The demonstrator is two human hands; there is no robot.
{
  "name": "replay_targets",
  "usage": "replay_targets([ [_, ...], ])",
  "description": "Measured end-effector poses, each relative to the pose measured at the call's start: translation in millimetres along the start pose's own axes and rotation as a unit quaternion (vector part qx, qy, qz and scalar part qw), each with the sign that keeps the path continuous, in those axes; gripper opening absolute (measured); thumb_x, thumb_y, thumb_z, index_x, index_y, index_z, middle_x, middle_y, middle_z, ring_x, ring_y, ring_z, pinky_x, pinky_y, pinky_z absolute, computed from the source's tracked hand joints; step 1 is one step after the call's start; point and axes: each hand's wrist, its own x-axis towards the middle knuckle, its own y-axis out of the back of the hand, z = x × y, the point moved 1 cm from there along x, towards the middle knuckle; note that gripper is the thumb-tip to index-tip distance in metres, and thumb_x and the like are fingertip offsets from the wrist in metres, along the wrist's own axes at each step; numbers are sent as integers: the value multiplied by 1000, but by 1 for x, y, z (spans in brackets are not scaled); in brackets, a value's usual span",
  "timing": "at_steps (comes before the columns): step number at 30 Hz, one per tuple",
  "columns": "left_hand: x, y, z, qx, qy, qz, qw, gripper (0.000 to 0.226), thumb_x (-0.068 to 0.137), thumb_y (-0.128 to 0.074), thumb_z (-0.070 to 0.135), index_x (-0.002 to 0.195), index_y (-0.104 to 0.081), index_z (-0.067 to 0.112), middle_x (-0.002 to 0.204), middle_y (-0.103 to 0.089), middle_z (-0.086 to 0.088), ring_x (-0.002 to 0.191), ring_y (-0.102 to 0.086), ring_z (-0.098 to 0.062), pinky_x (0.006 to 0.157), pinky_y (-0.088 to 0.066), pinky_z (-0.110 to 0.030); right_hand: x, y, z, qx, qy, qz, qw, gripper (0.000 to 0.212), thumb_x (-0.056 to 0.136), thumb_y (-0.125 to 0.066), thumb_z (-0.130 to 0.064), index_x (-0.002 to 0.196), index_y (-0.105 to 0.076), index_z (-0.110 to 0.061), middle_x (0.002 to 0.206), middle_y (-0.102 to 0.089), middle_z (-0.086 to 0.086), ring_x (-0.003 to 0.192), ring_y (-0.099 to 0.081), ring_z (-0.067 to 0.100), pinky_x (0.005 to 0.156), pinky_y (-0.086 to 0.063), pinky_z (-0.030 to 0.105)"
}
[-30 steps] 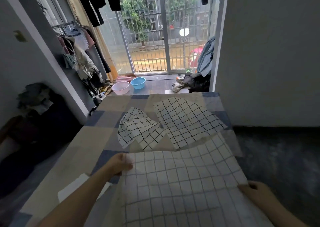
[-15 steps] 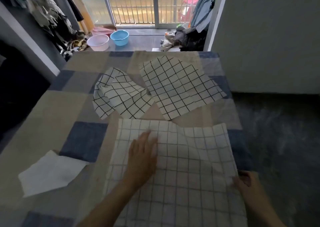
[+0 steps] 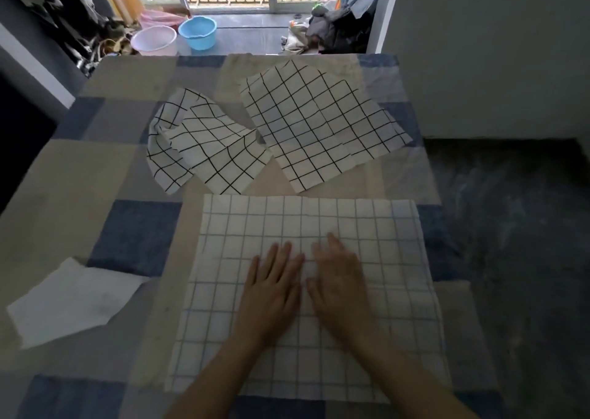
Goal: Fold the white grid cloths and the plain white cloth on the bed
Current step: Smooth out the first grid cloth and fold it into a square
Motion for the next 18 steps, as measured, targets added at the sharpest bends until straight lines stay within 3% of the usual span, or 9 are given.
replay_targets([
  [6, -13, 7, -20, -10, 75, 10, 997, 58, 98, -14, 51, 153, -1, 40, 162, 7, 8, 148, 14, -12, 119, 3, -44, -1, -5, 29, -88, -20, -60, 994, 60, 99, -23, -48, 153, -3, -31, 161, 5, -4, 147, 13, 12, 119, 4, 41],
  [11, -39, 15, -58, -33, 119, 40, 992, 56, 99, -15, 46, 154, -9, 36, 163, -1, 7, 149, 6, -13, 120, -1, -44, -17, 29, 85, -97, -78, -52, 991, 60, 98, -15, -47, 153, -1, -30, 162, 2, -3, 147, 9, 12, 120, -2, 43],
  [18, -39, 14, -58, -36, 121, 46, 991, 57, 99, -21, 44, 154, -12, 34, 163, -3, 7, 150, 3, -14, 120, -3, -45, -16, 30, 89, -112, -85, -50, 989, 62, 96, -19, -46, 154, -7, -28, 162, -4, -2, 148, -1, 15, 119, -7, 44],
])
